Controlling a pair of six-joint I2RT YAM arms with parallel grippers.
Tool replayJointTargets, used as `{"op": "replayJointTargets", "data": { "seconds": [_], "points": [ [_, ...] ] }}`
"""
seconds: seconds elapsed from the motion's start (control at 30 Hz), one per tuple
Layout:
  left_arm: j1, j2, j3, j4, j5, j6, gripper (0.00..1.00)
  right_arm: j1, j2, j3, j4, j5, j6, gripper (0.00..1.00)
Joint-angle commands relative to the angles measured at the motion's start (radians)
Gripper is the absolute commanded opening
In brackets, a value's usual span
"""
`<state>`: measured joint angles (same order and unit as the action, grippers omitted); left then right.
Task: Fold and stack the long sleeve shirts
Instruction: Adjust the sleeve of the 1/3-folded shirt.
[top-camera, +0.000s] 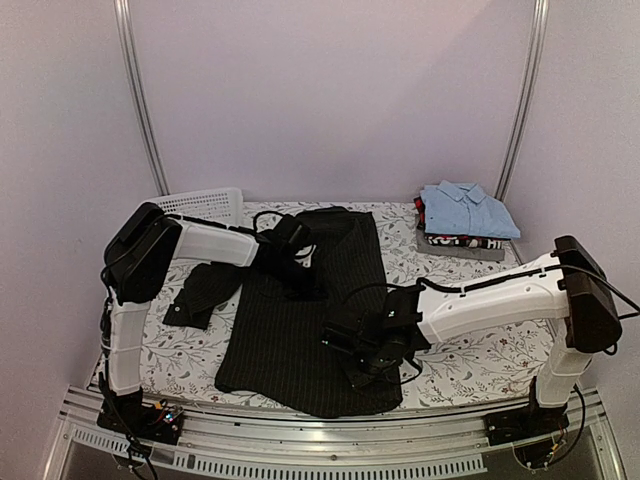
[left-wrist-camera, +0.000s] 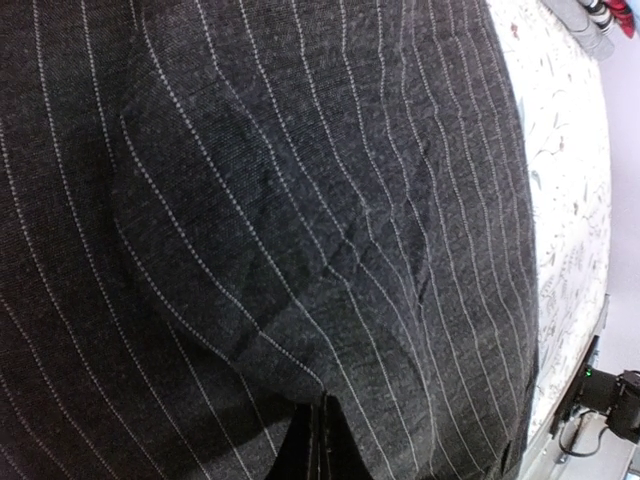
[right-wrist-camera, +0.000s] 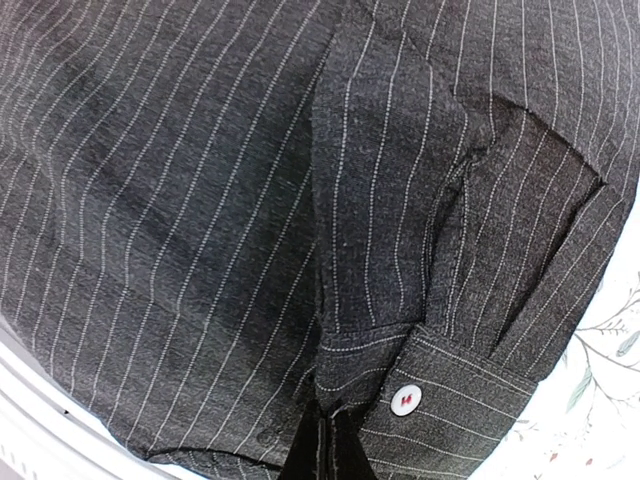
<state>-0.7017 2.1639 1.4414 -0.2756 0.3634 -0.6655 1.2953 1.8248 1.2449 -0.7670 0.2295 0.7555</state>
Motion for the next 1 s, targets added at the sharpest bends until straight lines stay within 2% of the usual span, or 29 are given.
{"op": "replayJointTargets", "data": {
  "seconds": [0.0, 0.27, 0.3, 0.37, 0.47, 0.6, 0.8, 0.97],
  "points": [
    [0.014, -0.048, 0.011, -0.025, -0.044, 0.010, 0.00, 0.009, -0.012, 0.039, -0.024, -0.025, -0.022, 0.00],
    [0.028, -0.069, -0.020, -0.016, -0.057, 0.007, 0.00, 0.013, 0.001, -0.008, 0.035, -0.112, -0.014, 0.00],
    [0.028, -0.063, -0.018, -0.015, -0.047, 0.011, 0.00, 0.014, 0.001, -0.014, 0.043, -0.117, -0.011, 0.01],
    [0.028, -0.049, -0.013, -0.013, -0.029, 0.015, 0.01, 0.013, -0.001, -0.021, 0.053, -0.119, -0.006, 0.10],
    [0.028, -0.040, -0.009, -0.012, -0.019, 0.020, 0.14, 0.011, -0.023, -0.018, 0.060, -0.103, 0.000, 0.27],
    [0.031, -0.073, -0.008, -0.028, -0.046, 0.033, 0.30, -0.035, -0.090, -0.041, 0.074, -0.094, 0.007, 0.42],
    [0.048, -0.174, -0.035, -0.065, -0.114, 0.053, 0.43, -0.144, -0.233, -0.205, 0.186, -0.137, 0.048, 0.47],
    [0.066, -0.247, -0.101, -0.071, -0.117, 0.067, 0.44, -0.223, -0.325, -0.375, 0.347, -0.246, 0.084, 0.52]
  ]
}}
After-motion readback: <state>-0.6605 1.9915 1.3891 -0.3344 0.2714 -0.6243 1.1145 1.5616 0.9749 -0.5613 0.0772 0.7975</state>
